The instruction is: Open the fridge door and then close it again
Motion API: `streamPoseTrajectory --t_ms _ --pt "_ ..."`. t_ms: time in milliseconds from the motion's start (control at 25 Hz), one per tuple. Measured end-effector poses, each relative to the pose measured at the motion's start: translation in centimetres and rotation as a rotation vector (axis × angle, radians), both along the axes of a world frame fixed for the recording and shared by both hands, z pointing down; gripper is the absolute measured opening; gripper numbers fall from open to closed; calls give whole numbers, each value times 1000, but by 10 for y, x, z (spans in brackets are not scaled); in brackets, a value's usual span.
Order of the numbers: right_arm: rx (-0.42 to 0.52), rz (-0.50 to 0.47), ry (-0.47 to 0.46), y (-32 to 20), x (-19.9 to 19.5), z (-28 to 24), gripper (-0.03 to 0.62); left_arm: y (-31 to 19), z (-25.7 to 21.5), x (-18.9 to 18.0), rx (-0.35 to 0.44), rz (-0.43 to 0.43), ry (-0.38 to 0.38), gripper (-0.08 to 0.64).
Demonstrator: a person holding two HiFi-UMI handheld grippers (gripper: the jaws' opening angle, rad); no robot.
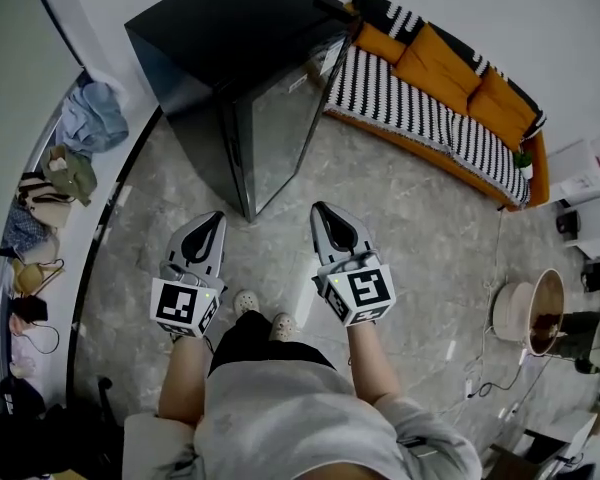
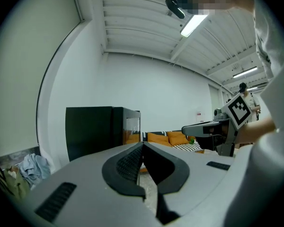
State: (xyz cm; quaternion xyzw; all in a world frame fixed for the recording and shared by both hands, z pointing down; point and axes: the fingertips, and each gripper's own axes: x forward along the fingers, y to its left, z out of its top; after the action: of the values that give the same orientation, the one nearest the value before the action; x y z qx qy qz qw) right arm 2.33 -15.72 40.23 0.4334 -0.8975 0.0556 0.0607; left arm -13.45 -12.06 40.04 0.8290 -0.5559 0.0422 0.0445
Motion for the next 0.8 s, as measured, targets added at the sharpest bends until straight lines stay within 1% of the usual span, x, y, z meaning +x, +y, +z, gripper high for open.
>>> streamPoseTrajectory --t_ms 240,400,680,800 --pt "-63 20 11 -6 -3 33 25 -8 32 0 -64 17 5 14" --pt "-100 37 18 -7 -1 53 25 -12 56 -2 -108 29 -4 14" --pt "-132 50 16 -10 -2 71 25 -28 86 -4 -154 47 -9 14" --pt "-139 58 14 -13 -3 74 25 -38 98 -3 -172 60 -23 15"
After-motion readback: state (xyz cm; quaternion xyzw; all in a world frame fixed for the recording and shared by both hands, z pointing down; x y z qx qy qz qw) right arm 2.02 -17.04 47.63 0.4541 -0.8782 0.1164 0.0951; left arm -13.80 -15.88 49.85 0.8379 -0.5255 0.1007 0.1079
